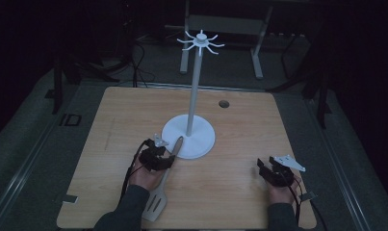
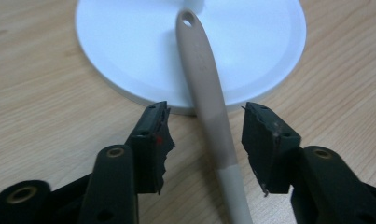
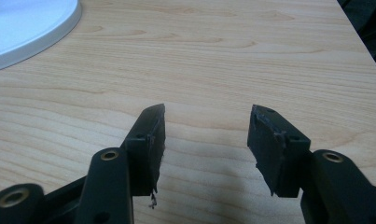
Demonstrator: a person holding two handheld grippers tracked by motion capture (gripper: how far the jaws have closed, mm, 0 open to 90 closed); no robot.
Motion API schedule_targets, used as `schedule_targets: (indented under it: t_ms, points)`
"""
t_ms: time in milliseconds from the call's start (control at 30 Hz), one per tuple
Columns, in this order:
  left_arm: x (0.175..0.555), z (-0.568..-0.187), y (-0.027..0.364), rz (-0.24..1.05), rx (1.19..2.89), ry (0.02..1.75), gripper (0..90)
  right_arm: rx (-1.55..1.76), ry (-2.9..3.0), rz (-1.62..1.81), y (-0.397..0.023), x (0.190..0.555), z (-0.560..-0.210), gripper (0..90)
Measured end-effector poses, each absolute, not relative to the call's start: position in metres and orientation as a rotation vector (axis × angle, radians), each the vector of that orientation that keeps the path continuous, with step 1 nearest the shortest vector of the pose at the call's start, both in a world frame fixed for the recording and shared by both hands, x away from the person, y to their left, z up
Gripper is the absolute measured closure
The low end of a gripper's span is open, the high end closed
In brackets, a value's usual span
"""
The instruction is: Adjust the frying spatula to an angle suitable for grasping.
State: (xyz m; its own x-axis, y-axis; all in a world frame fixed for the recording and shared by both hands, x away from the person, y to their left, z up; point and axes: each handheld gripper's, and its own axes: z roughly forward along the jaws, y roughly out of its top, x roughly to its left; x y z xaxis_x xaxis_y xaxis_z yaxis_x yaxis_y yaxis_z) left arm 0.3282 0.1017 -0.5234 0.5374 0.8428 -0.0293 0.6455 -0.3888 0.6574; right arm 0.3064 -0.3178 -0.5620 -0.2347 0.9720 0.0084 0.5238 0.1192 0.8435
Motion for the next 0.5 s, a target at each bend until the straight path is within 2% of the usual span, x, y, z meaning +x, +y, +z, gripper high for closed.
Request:
schedule_targets:
  t_ms: [267, 367, 500]
  points:
    - [0.329, -0.533, 0.092, 0.362, 2.228, 1.193, 62.2, 1.449, 1.828, 1.014, -0.318, 0.306, -0.562, 46.2]
    - [0.329, -0.535, 0.089, 0.382, 2.258, 1.192, 65.9, 1.451, 1.828, 1.018, -0.318, 0.306, -0.562, 46.2]
    - [0.33, -0.537, 0.089, 0.38, 2.267, 1.205, 67.0, 1.444, 1.835, 1.025, -0.318, 0.306, -0.562, 46.2]
